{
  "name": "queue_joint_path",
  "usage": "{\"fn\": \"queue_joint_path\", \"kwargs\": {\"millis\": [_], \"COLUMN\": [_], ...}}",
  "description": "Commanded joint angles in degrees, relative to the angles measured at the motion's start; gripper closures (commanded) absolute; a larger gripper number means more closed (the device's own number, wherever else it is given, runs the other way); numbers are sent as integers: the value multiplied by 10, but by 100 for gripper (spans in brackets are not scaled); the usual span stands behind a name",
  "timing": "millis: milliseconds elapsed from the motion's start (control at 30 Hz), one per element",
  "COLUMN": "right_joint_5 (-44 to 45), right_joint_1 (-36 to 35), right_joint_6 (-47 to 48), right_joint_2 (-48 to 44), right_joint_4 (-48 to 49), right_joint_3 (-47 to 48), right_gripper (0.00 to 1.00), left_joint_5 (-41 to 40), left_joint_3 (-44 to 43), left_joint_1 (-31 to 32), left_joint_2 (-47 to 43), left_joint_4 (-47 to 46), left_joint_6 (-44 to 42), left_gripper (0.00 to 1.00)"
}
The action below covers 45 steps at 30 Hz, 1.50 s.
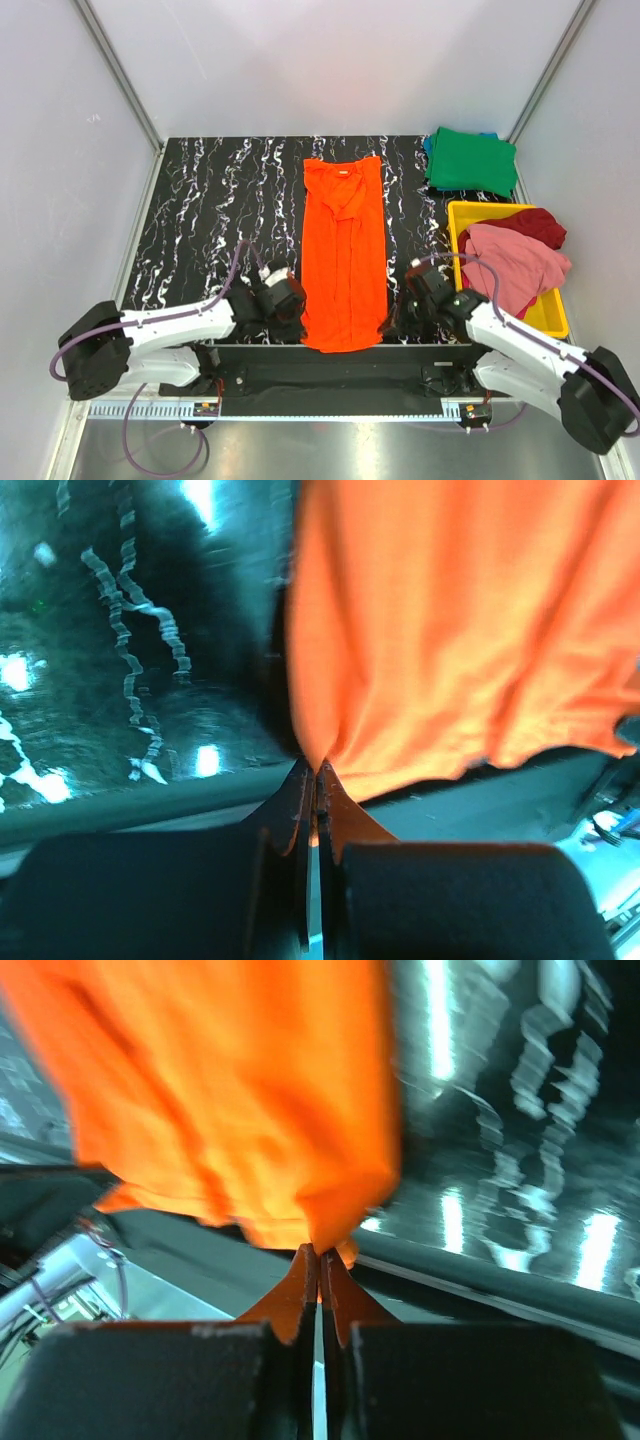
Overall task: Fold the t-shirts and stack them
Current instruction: Fold the tshirt
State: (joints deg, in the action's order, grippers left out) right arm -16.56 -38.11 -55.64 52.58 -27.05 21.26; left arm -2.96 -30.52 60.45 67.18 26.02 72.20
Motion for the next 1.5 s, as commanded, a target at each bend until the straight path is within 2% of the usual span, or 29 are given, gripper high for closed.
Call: {"fn": "queue_joint_path", "kwargs": {"millis": [0, 167, 300, 467, 633, 933, 1467], "right_joint_5": [42, 102, 144, 144, 142, 131, 111], "right_joint_1": [-5, -3, 10, 58, 111, 157, 193], "right_joint_6": [33, 97, 154, 216, 257, 288, 309], "right_joint_2": [48, 131, 216, 300, 360, 454, 562], "right_joint_4": [-6, -25, -47, -49, -47, -47, -42], "right_joint_3": [98, 224, 315, 417, 495, 571, 637], "right_gripper": [100, 100, 100, 100, 100, 100, 100], "left_joint_5": [-25, -4, 18, 42, 49, 90, 110], "left_joint_3": [-81, -162, -241, -337, -407, -539, -644], "left_joint_1": [-23, -102, -165, -231, -268, -328, -366], "left_joint_2": [1, 28, 75, 171, 247, 369, 487], "left_joint_4": [29, 42, 66, 80, 85, 101, 119], "left_joint_6": [-60, -127, -212, -271, -317, -359, -390], "left_gripper": [100, 100, 100, 100, 100, 100, 100]}}
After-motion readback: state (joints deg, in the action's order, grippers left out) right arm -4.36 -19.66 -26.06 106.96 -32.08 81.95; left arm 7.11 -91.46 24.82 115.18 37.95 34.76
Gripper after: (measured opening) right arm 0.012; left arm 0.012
